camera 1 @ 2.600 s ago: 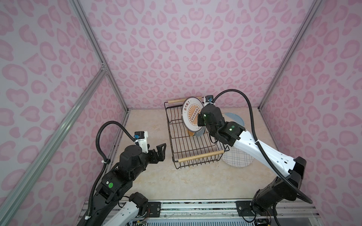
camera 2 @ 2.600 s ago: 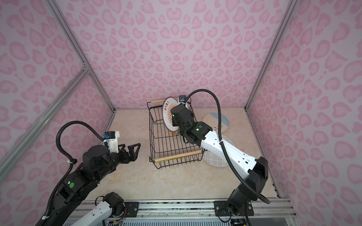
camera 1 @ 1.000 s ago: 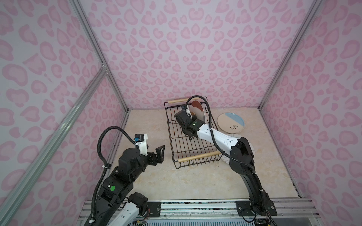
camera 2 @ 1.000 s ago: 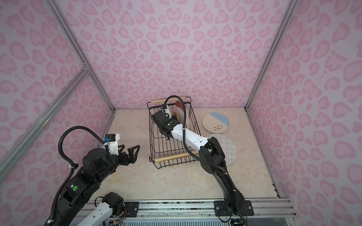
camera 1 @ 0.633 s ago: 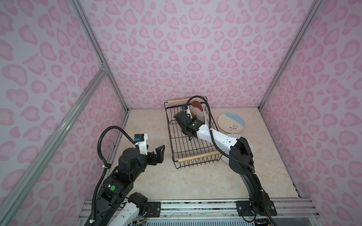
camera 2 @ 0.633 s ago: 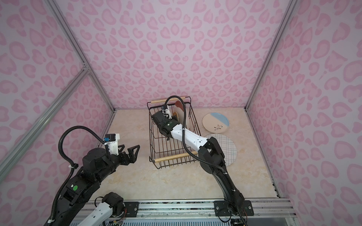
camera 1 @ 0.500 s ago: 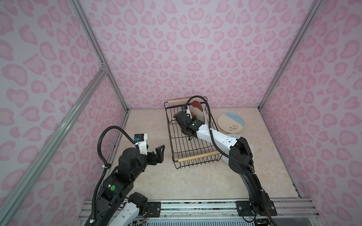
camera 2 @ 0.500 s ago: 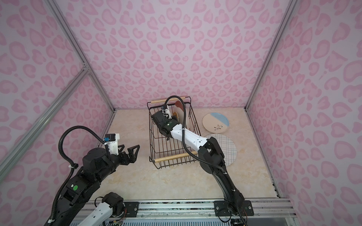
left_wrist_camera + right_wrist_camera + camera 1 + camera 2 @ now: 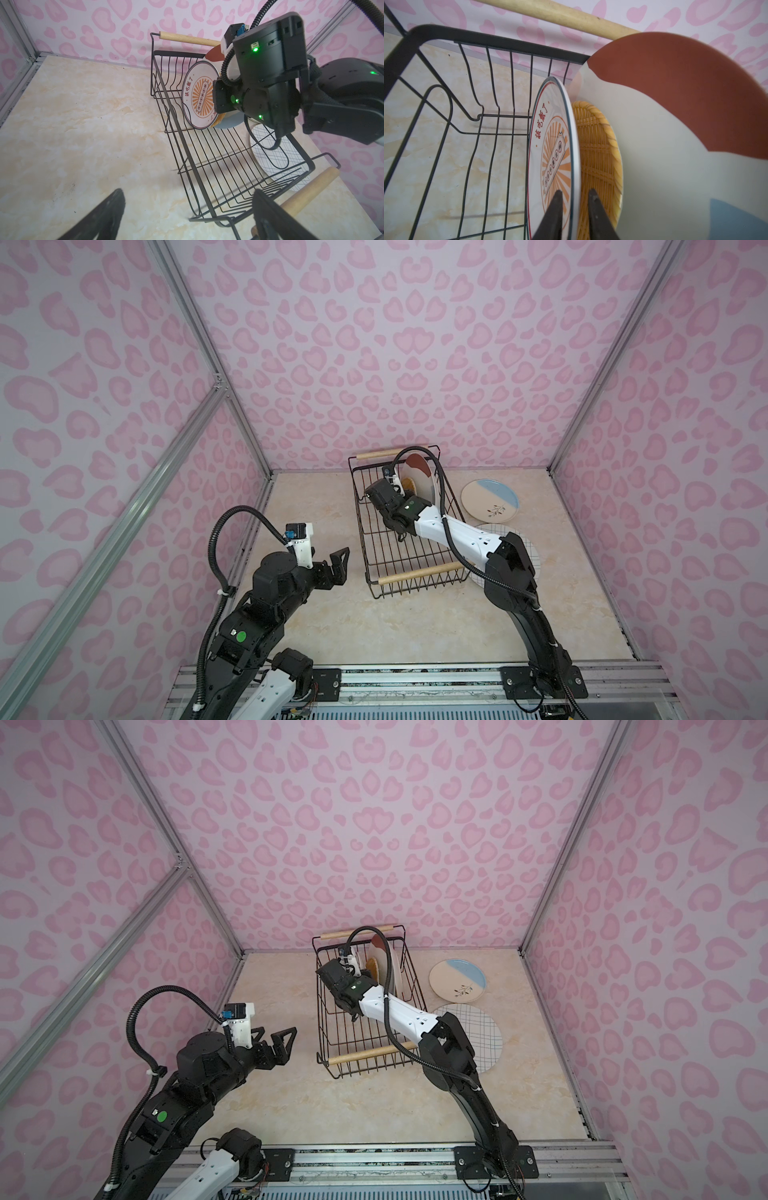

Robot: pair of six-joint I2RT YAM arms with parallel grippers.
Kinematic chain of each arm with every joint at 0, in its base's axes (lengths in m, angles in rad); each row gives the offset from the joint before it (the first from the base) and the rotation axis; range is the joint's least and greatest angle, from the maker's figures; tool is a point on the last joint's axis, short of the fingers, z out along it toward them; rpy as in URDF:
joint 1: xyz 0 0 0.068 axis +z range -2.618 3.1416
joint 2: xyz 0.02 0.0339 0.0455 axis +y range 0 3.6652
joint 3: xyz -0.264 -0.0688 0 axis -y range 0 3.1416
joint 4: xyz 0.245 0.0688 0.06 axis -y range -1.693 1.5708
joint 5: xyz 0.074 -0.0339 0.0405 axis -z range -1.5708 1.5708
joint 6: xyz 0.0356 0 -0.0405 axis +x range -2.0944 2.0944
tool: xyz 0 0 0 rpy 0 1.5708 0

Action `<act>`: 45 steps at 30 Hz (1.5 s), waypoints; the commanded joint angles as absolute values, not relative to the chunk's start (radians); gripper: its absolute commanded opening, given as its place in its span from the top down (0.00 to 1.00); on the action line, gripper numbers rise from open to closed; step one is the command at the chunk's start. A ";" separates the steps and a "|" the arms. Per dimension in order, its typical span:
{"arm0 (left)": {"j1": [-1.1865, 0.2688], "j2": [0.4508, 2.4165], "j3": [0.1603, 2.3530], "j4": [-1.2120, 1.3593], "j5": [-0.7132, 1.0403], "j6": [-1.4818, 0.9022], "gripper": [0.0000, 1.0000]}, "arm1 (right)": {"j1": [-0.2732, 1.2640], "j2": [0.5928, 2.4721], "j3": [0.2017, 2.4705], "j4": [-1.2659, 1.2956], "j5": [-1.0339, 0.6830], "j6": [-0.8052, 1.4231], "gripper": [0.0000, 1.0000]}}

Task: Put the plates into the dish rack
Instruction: 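Open the right gripper and lift it off the plate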

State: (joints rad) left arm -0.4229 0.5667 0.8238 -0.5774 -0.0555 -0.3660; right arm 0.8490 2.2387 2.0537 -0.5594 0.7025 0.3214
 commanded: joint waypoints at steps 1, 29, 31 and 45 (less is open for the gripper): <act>-0.417 0.567 0.819 -0.550 -0.044 -0.362 0.03 | 0.848 2.217 2.036 -0.568 0.704 0.349 0.68; -0.402 0.568 0.821 -0.548 -0.003 -0.354 0.03 | 0.841 1.668 1.683 -0.491 0.509 0.311 0.28; -0.401 0.563 0.819 -0.547 0.001 -0.354 0.03 | 0.827 1.573 1.597 -0.502 0.495 0.317 0.27; -0.400 0.548 0.807 -0.488 0.206 -0.344 0.03 | 0.281 0.922 0.952 -0.551 0.000 0.506 0.14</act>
